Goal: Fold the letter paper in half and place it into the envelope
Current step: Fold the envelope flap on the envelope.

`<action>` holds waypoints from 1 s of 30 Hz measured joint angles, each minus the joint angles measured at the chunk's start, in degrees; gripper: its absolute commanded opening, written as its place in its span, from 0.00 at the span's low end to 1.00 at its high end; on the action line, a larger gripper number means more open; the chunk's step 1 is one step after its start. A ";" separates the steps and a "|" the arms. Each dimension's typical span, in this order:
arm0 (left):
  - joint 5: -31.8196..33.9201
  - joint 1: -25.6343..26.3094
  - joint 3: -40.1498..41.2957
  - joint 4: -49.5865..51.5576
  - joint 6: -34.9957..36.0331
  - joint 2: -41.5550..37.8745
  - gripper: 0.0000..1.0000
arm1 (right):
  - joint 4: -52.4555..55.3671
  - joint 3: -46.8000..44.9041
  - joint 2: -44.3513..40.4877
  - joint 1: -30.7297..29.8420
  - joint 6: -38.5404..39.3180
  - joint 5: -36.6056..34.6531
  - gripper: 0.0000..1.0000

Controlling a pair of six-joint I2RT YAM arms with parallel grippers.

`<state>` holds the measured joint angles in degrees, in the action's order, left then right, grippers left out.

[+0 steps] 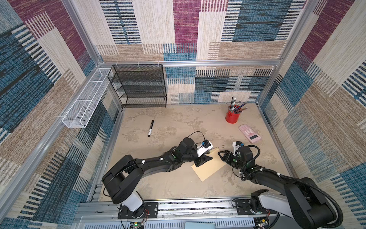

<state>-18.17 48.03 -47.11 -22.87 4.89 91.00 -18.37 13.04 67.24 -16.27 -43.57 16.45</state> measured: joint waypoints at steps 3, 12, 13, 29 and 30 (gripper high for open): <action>10.40 -1.95 -3.32 2.80 -2.69 3.13 0.43 | 0.35 0.22 -0.66 0.00 0.39 -0.17 0.63; 19.54 -2.93 -9.81 9.16 -7.74 13.31 0.41 | 0.68 0.39 -0.70 0.00 0.42 -0.17 0.63; 19.69 -2.91 -9.94 9.51 -7.91 13.70 0.41 | 0.68 0.39 -0.70 0.00 0.42 -0.17 0.63; 24.52 3.67 -9.60 12.13 -7.65 15.08 0.40 | 0.22 -0.37 0.20 0.00 0.35 -0.17 0.63; 25.51 4.07 -9.68 12.44 -7.54 15.06 0.40 | 0.17 -0.48 0.31 0.00 0.33 -0.17 0.63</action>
<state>7.33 52.10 -56.80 -10.44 -2.66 106.06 -18.20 12.56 67.55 -16.27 -43.24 16.27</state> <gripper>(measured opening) 0.403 0.629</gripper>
